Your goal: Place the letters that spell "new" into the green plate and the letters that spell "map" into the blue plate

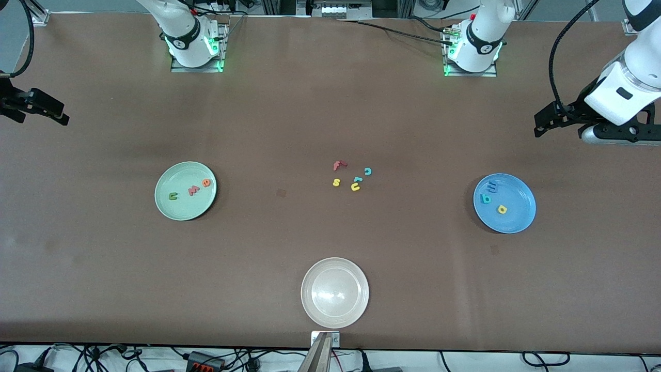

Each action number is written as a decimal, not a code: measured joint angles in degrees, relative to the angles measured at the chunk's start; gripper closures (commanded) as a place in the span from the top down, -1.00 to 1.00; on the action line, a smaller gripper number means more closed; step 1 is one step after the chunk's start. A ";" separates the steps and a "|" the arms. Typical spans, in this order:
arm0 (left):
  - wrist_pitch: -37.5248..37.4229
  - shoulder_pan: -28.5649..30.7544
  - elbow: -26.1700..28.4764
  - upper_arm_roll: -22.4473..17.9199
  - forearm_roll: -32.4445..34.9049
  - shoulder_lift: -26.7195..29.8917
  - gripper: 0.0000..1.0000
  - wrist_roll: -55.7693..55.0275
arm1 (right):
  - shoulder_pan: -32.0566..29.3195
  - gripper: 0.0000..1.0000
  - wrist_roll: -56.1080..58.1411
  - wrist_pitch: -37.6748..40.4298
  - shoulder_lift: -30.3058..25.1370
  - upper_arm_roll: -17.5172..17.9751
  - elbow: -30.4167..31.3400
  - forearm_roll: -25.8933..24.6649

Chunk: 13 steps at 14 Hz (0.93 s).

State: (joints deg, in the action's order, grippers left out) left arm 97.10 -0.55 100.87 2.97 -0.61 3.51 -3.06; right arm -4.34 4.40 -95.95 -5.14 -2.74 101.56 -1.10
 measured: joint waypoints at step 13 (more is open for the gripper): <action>-0.97 -0.06 -0.97 0.02 0.00 -0.08 1.00 0.00 | -0.07 1.00 0.00 -0.14 0.10 -0.01 0.89 -0.15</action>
State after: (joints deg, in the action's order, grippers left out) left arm 96.13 -0.61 99.90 3.00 -0.61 3.43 -3.05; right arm -4.41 4.40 -96.09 -5.04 -2.76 102.45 -1.25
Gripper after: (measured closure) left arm 0.000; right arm 0.000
